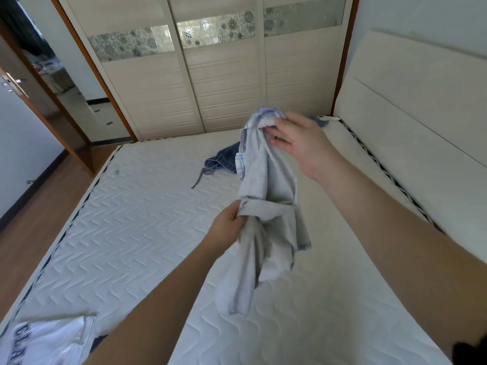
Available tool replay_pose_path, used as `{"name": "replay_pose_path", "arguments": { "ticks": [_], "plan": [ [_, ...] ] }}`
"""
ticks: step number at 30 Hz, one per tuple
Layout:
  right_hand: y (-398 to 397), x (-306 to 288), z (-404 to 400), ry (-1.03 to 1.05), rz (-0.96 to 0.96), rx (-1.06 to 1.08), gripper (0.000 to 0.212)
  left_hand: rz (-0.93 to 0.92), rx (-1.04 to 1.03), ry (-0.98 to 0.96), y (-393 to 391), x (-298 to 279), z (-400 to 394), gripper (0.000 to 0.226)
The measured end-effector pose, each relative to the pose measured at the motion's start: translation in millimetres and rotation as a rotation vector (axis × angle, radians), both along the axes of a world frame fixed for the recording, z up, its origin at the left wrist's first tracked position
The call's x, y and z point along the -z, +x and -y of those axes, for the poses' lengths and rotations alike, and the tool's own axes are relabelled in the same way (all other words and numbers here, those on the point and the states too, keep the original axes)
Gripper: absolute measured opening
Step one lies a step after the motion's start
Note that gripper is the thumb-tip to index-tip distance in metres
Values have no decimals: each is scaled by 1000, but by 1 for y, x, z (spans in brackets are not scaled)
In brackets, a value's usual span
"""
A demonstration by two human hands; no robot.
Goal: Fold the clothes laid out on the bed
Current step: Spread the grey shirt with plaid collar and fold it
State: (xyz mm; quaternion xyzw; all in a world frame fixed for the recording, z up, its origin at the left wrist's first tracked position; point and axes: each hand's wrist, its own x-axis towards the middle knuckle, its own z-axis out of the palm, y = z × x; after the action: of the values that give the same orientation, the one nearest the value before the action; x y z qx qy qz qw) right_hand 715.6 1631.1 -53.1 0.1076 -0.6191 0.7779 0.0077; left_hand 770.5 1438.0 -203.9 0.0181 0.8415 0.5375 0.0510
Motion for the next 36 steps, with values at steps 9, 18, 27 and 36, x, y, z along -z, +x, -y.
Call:
{"name": "replay_pose_path", "arguments": {
  "ticks": [9,18,27,36],
  "plan": [
    [16,120,-6,416,224,-59,53,14,-243,381,-37,-66,-31,20],
    [104,213,-4,625,327,-110,60,111,-458,556,-58,-63,-50,16],
    [57,188,-15,120,432,-18,29,178,-336,751,-59,-42,-41,33],
    [15,160,-14,109,513,8,23,-132,440,-38,6,44,-20,94]
  ]
}}
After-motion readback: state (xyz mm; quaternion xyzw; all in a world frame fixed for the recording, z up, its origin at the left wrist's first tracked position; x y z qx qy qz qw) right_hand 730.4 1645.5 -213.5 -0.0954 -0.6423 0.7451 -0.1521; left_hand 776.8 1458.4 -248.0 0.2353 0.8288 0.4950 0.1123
